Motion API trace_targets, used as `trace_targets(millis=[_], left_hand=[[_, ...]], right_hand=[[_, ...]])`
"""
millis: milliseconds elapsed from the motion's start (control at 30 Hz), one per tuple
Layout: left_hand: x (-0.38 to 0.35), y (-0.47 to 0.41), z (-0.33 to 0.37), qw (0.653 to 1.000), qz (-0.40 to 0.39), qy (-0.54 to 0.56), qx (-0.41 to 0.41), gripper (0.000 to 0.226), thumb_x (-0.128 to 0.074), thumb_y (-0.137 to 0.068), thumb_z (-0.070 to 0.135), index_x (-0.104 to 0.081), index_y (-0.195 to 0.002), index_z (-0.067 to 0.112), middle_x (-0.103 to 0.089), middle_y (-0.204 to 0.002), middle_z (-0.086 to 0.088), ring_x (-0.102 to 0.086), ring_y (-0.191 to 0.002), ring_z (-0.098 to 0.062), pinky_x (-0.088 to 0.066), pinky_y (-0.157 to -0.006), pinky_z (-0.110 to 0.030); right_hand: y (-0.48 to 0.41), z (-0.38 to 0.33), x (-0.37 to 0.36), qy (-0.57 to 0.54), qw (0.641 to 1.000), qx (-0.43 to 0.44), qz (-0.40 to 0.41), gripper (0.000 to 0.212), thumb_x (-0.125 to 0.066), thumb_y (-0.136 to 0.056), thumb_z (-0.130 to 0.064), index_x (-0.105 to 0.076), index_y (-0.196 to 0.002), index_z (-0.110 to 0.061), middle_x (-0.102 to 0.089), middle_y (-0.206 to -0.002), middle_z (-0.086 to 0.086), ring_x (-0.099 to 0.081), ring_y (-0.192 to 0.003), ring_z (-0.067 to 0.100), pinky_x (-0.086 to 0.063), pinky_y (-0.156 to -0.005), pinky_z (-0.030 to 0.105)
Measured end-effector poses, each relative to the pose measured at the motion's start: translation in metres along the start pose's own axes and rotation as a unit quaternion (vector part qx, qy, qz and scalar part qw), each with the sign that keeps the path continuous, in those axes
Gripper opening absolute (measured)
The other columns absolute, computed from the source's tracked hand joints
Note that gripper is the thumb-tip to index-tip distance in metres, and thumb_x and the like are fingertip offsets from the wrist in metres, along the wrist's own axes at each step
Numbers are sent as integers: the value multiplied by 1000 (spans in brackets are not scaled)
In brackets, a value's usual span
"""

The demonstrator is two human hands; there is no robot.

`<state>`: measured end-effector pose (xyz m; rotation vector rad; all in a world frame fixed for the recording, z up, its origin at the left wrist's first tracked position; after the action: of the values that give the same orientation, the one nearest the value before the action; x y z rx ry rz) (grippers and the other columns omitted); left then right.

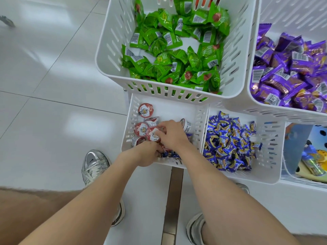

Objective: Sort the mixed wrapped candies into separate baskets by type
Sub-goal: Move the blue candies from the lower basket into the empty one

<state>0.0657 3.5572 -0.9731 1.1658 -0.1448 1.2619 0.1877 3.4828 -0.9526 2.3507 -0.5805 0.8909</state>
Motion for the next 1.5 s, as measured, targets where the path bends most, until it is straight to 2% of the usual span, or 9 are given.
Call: trace_targets(millis=[100, 467, 633, 867, 1067, 1133, 1300, 1433, 1500], left_hand=[[-1, -3, -1, 1000, -1, 16, -2, 44, -44, -98, 6, -64, -133, 23, -66, -120, -1, -60, -101, -24, -47, -86, -34], [5, 2, 22, 999, -12, -24, -37, 46, -41, -102, 3, -67, -133, 24, -63, -130, -4, -58, -110, -24, -49, -93, -33], [7, 2, 24, 999, -32, -36, -16, 39, -49, -98, 2, -71, -123, 23, -65, -124, -1, -60, -106, -23, -51, -90, -32], [26, 7, 22, 999, -5, -27, -34, 32, -63, -91, 5, -79, -108, 27, -69, -122, 5, -65, -103, -19, -57, -91, -34], [27, 13, 32, 945, 241, 222, 20, 22, -65, -97, 12, -76, -113, 23, -69, -121, 6, -62, -106, -12, -49, -92, -26], [31, 16, 53, 906, 271, 325, 2, 22, -69, -95, 12, -76, -114, 20, -72, -119, 5, -67, -104, -12, -54, -94, -30], [25, 11, 138, 922, 126, 351, -101, 24, -71, -94, 12, -77, -117, 18, -73, -111, 7, -72, -87, -3, -55, -69, -13], [13, -8, 188, 948, 159, 249, -116, 38, -73, -92, 26, -69, -129, 22, -70, -123, 3, -65, -112, -10, -51, -99, -28], [12, -14, 201, 949, 142, 253, -124, 49, -66, -97, 28, -56, -144, 29, -70, -117, 1, -67, -96, -9, -55, -91, -32]], right_hand=[[3, 12, 15, -26, 997, -33, 59, 32, -75, -91, -27, -75, -119, -12, -77, -104, 6, -71, -98, 18, -58, -95, 37], [1, 25, 6, 339, 940, 34, 26, 36, -75, -91, -19, -47, -113, -16, -66, -99, 11, -69, -87, 35, -42, -61, 37], [-9, 21, 11, 263, 962, 47, 64, 32, -71, -93, -9, -46, -111, -12, -48, -73, 4, -64, -74, 33, -52, -59, 40], [-10, 21, 51, 143, 986, 64, 58, 8, -66, -98, -24, -68, -105, -22, -71, -97, 6, -68, -90, 27, -60, -77, 42], [37, 35, 79, 155, 937, 131, 285, 13, -54, -99, -26, -64, -104, -20, -63, -71, -3, -59, -57, 23, -49, -47, 33], [55, 50, 86, 89, 938, 86, 323, 9, -56, -97, -22, -65, -100, -20, -54, -57, -9, -50, -46, 15, -40, -42, 27], [85, 99, 111, -151, 907, -167, 354, 17, -58, -94, -22, -68, -80, -20, -66, -59, 0, -62, -53, 16, -48, -51, 32], [100, 132, 131, -298, 869, -262, 297, 26, -58, -93, -16, -64, -68, -12, -71, -65, 14, -61, -49, 25, -50, -55, 35], [104, 140, 138, -313, 858, -260, 313, 26, -54, -92, -13, -63, -68, -11, -71, -66, 20, -58, -47, 25, -49, -53, 37]])
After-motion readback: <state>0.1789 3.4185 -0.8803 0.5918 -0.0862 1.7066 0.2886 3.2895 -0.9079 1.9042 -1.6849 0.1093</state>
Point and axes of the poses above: each hand's wrist, its own y-axis away from the middle knuckle, its own x-axis out of the back of the hand, z = x × y, the point moved 1 cm from there along -y, towards the middle knuckle
